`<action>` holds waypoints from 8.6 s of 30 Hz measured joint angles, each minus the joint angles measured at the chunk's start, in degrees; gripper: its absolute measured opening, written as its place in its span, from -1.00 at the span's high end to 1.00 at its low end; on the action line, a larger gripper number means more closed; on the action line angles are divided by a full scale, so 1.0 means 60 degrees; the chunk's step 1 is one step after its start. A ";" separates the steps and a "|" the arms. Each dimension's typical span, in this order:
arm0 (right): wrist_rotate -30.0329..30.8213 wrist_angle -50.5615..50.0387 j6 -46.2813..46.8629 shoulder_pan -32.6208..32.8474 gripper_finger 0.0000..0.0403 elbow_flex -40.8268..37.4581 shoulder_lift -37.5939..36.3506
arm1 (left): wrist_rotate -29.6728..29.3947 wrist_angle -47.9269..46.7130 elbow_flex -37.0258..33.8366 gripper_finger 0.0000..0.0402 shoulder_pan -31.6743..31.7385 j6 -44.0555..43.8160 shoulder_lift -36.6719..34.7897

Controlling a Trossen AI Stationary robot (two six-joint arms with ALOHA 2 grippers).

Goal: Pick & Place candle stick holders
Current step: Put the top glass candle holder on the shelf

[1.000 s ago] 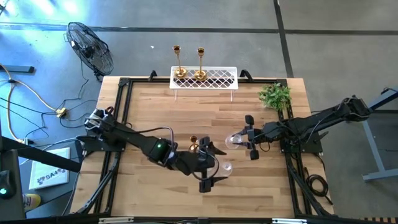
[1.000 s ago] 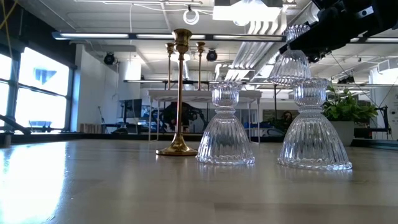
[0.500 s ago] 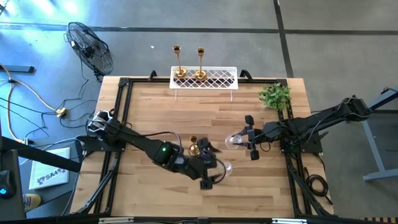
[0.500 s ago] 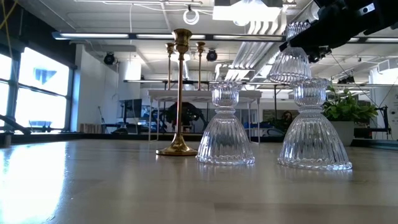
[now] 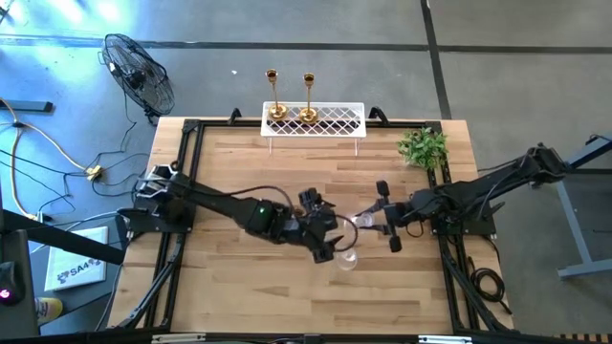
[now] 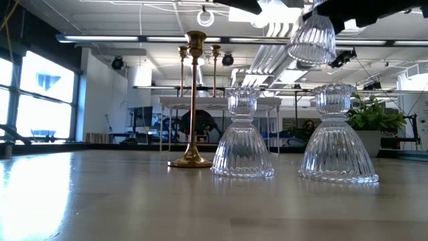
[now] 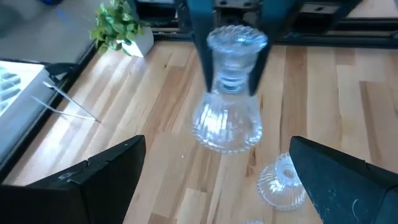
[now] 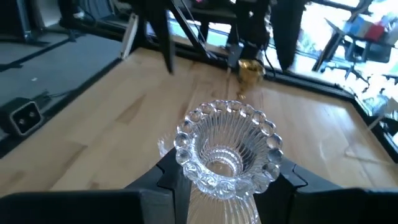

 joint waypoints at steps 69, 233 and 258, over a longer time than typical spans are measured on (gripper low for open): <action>0.0598 -0.0608 -0.0742 0.0428 0.40 0.0753 0.0029 | 0.1995 0.3246 0.0012 -0.94 0.0945 0.1701 0.1475; 0.1742 0.0551 -0.2848 0.2749 -0.20 0.1402 -0.1418 | 0.1877 0.2129 -0.0033 0.28 0.0848 0.0602 0.1705; 0.3438 0.0473 -0.3001 0.4488 -0.01 0.1372 -0.1501 | -0.0208 0.0095 0.0587 0.28 0.1184 0.2063 -0.0064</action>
